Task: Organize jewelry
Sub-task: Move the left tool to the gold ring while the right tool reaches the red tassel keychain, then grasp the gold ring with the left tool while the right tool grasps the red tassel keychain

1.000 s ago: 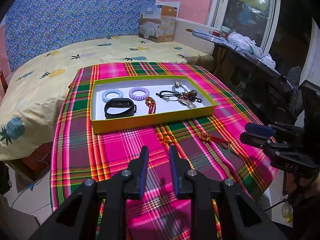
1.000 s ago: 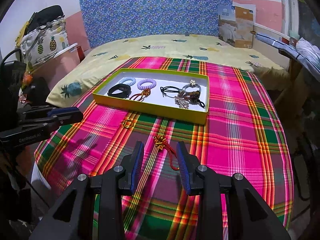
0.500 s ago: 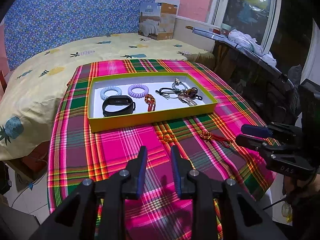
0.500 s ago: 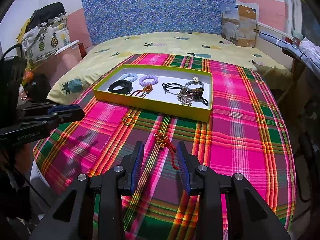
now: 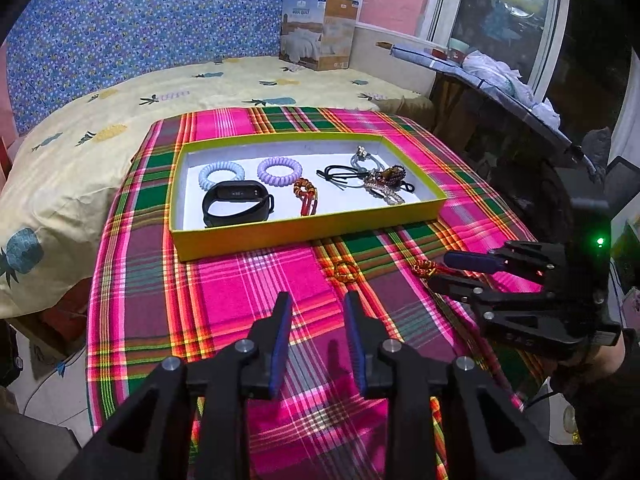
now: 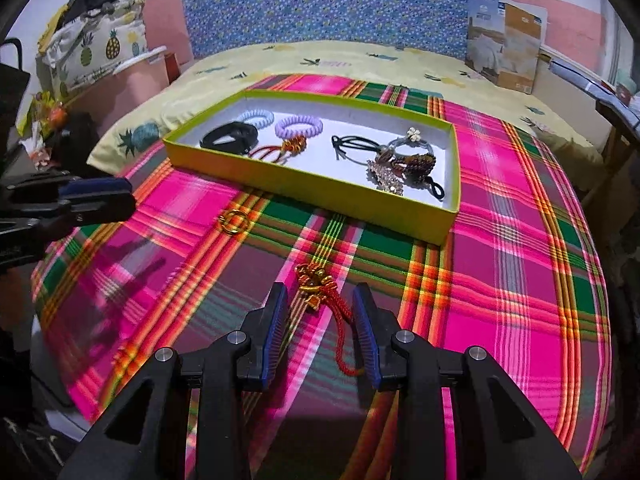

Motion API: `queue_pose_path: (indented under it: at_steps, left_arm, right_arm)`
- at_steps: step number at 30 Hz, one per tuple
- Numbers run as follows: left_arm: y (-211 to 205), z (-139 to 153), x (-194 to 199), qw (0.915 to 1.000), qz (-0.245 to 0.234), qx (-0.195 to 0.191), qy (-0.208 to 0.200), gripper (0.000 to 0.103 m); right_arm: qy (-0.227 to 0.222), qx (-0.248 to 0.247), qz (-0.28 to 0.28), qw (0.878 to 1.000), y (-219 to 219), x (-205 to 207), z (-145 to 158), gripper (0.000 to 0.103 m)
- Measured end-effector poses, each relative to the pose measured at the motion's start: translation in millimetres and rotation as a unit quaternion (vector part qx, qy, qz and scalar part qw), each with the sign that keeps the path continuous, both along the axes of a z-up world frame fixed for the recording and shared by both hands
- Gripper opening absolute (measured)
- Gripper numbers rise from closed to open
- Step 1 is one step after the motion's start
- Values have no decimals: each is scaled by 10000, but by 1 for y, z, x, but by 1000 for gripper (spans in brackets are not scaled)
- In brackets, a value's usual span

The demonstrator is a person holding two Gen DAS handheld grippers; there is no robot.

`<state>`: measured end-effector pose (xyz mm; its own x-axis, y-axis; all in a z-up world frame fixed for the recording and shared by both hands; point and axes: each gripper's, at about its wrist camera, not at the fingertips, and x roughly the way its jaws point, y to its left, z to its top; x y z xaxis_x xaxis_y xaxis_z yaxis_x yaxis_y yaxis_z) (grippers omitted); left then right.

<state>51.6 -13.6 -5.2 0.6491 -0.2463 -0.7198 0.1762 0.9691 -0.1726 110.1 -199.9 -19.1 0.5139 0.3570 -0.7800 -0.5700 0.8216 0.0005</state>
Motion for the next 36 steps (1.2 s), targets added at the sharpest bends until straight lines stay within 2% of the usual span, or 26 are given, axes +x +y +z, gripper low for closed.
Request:
queue_pose_path:
  at_steps: [8, 11, 18, 24, 33, 36]
  left_arm:
    - [-5, -7, 11, 9999, -83, -4, 96, 28]
    - [-9, -11, 17, 9998, -159, 1, 129, 28]
    - [-26, -22, 35, 9988, -406, 129, 227, 31]
    - [-42, -34, 46, 9967, -608, 406, 347, 31]
    - [-61, -36, 47, 9910, -759, 1095, 126, 31]
    - [-63, -35, 47, 9907, -800, 1099, 109, 23]
  right_arm:
    - [33, -162, 202, 9997, 9, 7, -5, 34]
    - [7, -184, 153, 9997, 7, 7, -5, 20]
    - [-6, -159, 5, 9999, 1, 5, -3, 17]
    - [36, -61, -125, 9999, -8, 6, -2, 17]
    - [58, 51, -307, 9995, -18, 8, 1, 17]
    - [19, 67, -353, 9994, -19, 7, 4, 17]
